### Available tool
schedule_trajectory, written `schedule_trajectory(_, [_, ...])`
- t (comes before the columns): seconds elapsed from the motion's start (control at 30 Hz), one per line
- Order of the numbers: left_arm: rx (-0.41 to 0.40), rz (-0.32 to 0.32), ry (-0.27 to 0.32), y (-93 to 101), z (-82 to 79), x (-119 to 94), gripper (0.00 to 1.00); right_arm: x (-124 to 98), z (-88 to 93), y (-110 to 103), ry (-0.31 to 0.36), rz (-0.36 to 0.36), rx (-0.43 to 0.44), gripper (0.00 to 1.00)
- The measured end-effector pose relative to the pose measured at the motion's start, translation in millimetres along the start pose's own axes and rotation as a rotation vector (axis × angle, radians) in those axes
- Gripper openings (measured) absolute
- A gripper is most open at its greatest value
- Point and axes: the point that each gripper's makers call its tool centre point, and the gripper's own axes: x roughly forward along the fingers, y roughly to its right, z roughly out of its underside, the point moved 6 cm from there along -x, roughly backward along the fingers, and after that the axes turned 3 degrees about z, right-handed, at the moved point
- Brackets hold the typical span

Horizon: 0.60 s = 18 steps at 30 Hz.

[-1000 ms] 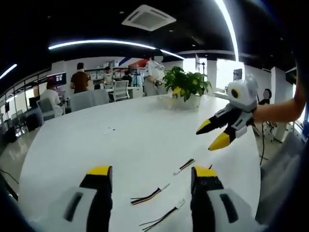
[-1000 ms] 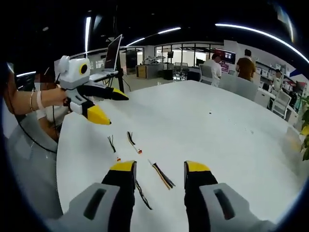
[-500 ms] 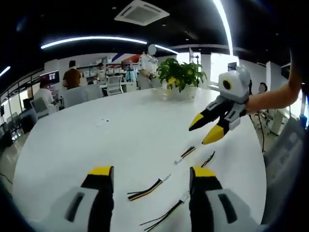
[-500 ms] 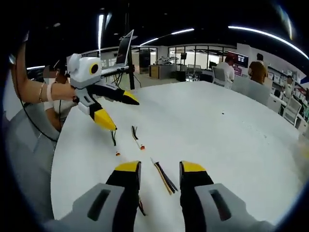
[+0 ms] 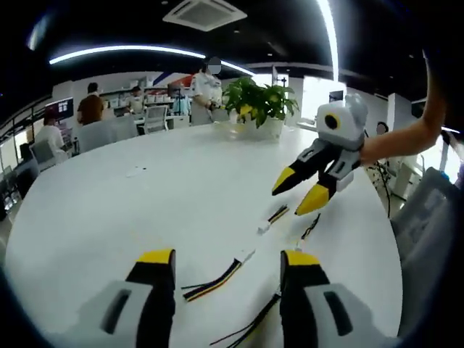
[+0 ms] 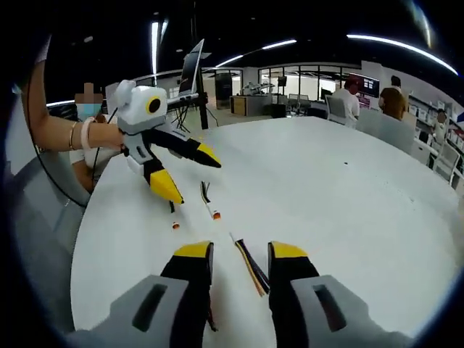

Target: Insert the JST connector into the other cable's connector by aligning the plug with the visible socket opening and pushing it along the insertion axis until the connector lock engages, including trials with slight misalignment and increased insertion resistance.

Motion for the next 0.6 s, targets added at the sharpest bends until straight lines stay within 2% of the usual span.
schedule_trajectory(0.1, [0.012,0.031,0.02,1.6,-0.1,3,0.46,3,0.4,2,-0.002,0.004,0.022,0.27])
schedule_trajectory(0.17, [0.018,0.031,0.02,0.3,0.8,7,0.46,6,-0.3,3,0.004,0.0,0.024,0.27])
schedule_trajectory(0.27, [0.024,0.037,0.012,-1.9,3.0,10,0.45,9,0.8,3,-0.009,-0.009,0.004,0.24])
schedule_trajectory(0.4, [0.021,0.053,0.0,-7.8,7.9,13,0.37,14,3.7,6,-0.011,-0.02,0.0,0.21])
schedule_trajectory(0.6, [0.032,0.061,-0.026,-8.1,15.9,15,0.35,22,4.9,4,-0.018,-0.048,-0.017,0.18])
